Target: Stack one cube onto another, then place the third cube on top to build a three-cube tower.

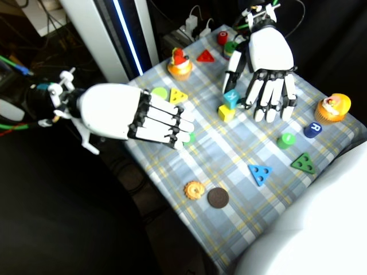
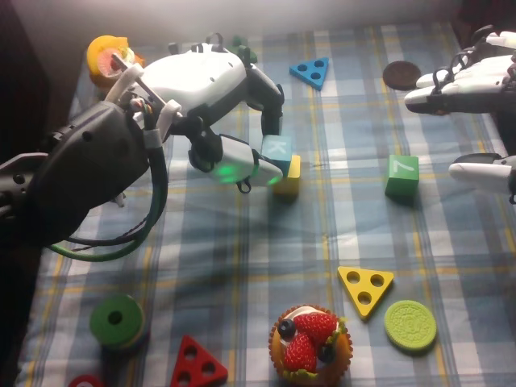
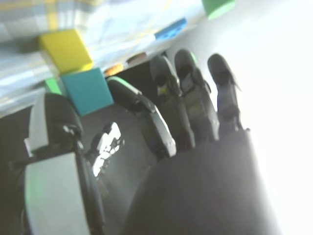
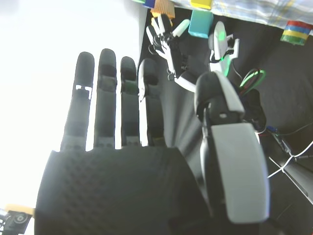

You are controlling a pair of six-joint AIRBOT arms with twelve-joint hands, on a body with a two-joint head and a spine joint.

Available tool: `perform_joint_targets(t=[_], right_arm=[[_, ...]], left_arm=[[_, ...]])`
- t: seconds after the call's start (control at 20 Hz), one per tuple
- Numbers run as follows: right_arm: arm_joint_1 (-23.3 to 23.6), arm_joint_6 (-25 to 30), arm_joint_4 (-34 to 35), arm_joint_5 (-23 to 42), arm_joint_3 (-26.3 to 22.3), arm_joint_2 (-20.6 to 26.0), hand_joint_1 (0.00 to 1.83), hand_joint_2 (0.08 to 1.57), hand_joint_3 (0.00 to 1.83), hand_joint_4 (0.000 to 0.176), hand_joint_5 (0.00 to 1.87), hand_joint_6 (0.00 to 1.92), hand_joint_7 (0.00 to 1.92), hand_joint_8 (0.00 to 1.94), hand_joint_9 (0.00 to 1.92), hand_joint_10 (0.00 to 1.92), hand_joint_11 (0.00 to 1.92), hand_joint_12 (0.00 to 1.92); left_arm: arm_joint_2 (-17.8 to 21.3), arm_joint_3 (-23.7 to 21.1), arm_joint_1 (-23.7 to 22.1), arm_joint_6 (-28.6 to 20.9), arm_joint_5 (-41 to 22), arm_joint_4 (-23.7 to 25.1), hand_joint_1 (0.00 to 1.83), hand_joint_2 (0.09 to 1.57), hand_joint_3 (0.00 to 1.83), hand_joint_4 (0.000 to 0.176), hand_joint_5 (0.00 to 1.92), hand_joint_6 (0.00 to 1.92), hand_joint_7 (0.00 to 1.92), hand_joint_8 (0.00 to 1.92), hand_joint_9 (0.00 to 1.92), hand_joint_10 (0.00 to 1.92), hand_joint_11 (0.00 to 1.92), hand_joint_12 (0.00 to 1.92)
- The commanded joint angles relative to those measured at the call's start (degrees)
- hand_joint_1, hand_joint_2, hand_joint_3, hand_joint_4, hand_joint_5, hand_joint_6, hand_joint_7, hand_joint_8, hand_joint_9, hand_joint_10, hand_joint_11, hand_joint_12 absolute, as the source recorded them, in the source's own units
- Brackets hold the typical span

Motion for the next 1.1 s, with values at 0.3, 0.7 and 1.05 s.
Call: perform_joint_targets(t=[0.3, 0.7, 1.05], right_arm=[[1.1, 0.3, 1.3, 6.6, 0.4, -0.4, 0.54, 1.26, 0.0, 0.0, 0.5, 0.0, 0.51, 0.0, 0.51, 0.0, 0.15, 0.93], [3.2, 1.5, 0.5, 6.6, 1.3, -0.6, 0.54, 1.26, 0.0, 0.0, 0.5, 0.0, 0.52, 0.0, 0.51, 0.0, 0.15, 0.91], [3.4, 2.1, 0.4, 6.6, 1.3, -0.7, 0.54, 1.26, 0.0, 0.0, 0.49, 0.0, 0.51, 0.0, 0.49, 0.0, 0.14, 0.86]], left_arm=[[-2.0, 2.2, -1.4, -0.8, -4.3, 1.7, 1.01, 1.13, 0.0, 0.176, 0.94, 1.02, 0.71, 0.0, 0.53, 0.0, 0.0, 0.6], [-1.2, 2.2, -2.3, -2.7, -4.0, 1.4, 1.01, 1.12, 0.0, 0.176, 0.96, 0.99, 0.72, 0.0, 0.51, 0.01, 0.0, 0.55], [-1.4, 2.1, -2.1, -2.9, -4.1, 1.1, 1.02, 1.12, 0.0, 0.176, 0.97, 0.99, 0.71, 0.0, 0.52, 0.0, 0.0, 0.63]])
